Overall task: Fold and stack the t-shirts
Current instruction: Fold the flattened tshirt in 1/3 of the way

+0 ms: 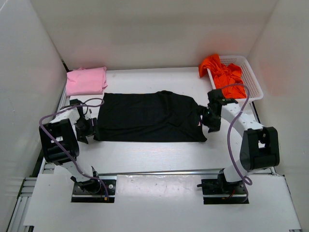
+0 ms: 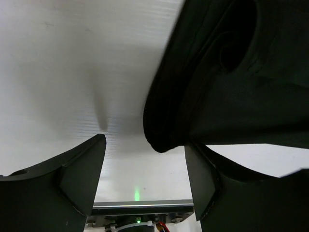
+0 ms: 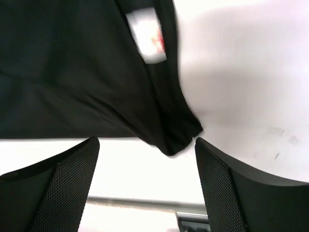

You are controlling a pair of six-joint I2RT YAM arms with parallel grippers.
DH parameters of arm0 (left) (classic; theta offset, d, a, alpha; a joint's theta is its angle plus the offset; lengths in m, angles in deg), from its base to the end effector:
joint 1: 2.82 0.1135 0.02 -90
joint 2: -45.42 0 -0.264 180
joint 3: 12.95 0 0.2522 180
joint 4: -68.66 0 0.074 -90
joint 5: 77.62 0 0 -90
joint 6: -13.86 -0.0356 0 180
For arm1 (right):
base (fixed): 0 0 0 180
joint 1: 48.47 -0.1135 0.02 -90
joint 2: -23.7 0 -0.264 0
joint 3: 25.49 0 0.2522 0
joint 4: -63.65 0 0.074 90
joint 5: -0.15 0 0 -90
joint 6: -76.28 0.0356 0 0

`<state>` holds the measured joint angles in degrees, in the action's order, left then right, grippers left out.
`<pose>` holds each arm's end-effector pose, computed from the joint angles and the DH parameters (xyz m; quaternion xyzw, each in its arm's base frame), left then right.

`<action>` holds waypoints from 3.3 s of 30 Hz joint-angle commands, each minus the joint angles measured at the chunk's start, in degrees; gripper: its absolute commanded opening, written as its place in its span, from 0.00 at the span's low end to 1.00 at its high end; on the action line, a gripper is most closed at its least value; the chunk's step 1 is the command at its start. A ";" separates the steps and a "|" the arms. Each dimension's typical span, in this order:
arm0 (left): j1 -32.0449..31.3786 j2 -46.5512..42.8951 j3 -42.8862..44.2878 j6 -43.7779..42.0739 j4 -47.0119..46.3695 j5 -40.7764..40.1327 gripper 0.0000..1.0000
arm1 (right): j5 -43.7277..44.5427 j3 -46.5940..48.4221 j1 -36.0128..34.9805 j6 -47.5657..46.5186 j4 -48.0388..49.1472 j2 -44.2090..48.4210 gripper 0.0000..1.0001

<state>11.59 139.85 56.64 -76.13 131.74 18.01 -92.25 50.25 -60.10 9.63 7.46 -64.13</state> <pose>0.2655 0.0646 0.1614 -0.1244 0.9908 -0.0464 0.0241 0.2908 0.0614 0.2227 0.0963 0.9771 0.0762 0.1735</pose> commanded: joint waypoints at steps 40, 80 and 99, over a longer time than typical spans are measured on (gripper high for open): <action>1.23 -13.92 -9.43 -0.01 6.14 -7.29 0.69 | -8.86 -38.59 0.22 16.37 5.61 25.60 0.00; -80.07 27.03 38.39 -0.01 -10.91 -13.36 0.41 | -8.77 -36.75 -0.40 15.23 6.14 22.52 0.00; -80.07 24.67 36.63 -0.01 -10.91 -22.50 0.16 | -7.63 -36.75 0.13 14.70 6.14 23.06 0.00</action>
<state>-68.71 167.98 93.08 -76.17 121.21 -0.44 -103.42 14.62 -60.21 25.54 13.84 -41.49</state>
